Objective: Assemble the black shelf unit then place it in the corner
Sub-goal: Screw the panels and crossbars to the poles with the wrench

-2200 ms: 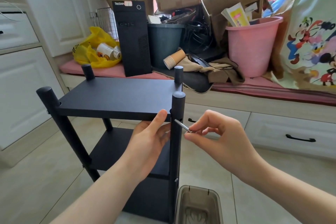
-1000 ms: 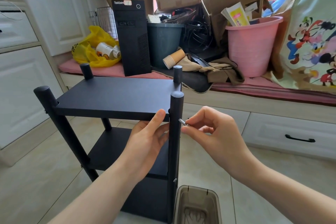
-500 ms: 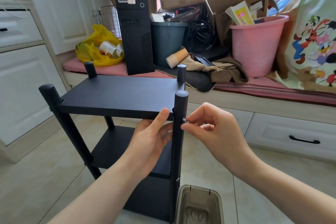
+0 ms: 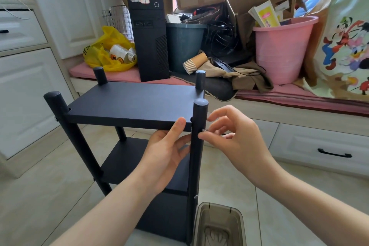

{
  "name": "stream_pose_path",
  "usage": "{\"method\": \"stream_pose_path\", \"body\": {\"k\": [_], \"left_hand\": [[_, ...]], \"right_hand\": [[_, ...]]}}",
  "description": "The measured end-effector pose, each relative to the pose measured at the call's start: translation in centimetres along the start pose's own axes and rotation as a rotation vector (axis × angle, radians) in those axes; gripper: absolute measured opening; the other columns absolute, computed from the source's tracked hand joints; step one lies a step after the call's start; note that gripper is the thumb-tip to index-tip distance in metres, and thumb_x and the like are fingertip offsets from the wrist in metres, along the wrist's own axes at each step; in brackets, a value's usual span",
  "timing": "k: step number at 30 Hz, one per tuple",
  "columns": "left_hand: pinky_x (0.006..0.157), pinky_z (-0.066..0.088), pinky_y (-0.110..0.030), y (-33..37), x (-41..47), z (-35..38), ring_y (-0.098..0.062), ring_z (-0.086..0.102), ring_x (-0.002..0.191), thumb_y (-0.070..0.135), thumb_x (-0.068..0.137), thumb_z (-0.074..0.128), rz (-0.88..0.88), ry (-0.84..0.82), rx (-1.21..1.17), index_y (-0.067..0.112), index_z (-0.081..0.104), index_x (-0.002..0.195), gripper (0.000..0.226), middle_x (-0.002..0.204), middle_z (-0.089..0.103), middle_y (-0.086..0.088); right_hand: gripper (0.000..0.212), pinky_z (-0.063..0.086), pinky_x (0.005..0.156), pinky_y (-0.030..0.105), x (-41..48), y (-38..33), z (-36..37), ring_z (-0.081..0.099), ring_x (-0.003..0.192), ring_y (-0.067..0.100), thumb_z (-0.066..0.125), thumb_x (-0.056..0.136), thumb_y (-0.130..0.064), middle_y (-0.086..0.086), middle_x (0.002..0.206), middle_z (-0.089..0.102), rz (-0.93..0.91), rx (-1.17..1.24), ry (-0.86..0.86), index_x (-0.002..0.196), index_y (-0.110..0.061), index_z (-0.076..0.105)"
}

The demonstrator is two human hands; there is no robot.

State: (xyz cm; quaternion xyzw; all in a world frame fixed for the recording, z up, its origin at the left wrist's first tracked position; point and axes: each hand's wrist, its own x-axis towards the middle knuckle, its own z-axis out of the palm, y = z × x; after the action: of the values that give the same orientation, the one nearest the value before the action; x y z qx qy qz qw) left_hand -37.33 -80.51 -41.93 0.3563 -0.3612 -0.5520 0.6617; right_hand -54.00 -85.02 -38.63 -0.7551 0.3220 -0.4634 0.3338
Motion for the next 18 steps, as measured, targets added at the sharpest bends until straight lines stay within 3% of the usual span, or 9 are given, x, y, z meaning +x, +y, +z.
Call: {"method": "stream_pose_path", "body": {"k": [6, 11, 18], "left_hand": [[0.101, 0.055, -0.044, 0.0, 0.1, -0.1, -0.033, 0.067, 0.119, 0.036, 0.095, 0.061, 0.005, -0.015, 0.023, 0.002, 0.061, 0.129, 0.049, 0.128, 0.069, -0.015], [0.107, 0.048, -0.051, 0.1, 0.0, 0.0, -0.034, 0.066, 0.12, 0.036, 0.096, 0.059, -0.001, -0.006, 0.04, -0.002, 0.059, 0.131, 0.051, 0.129, 0.068, -0.017], [0.108, 0.048, -0.053, 0.2, -0.1, 0.3, -0.035, 0.067, 0.117, 0.038, 0.093, 0.06, -0.004, 0.019, 0.045, -0.003, 0.059, 0.131, 0.056, 0.126, 0.069, -0.018]], "right_hand": [[0.061, 0.049, 0.068, 0.019, 1.0, -0.1, -0.5, 0.052, 0.066, 0.004, 0.078, 0.083, -0.019, -0.009, 0.075, 0.056, 0.004, -0.006, -0.179, 0.127, -0.049, 0.05], [0.042, 0.051, 0.064, 0.023, 1.8, -0.2, -1.0, 0.051, 0.063, 0.008, 0.073, 0.085, -0.006, -0.006, 0.068, 0.046, 0.077, 0.169, -0.339, 0.118, -0.03, 0.062], [0.047, 0.048, 0.067, 0.02, 1.7, -0.1, -1.6, 0.053, 0.066, 0.008, 0.072, 0.086, -0.001, -0.008, 0.069, 0.049, 0.03, 0.147, -0.386, 0.123, -0.028, 0.062]]}}
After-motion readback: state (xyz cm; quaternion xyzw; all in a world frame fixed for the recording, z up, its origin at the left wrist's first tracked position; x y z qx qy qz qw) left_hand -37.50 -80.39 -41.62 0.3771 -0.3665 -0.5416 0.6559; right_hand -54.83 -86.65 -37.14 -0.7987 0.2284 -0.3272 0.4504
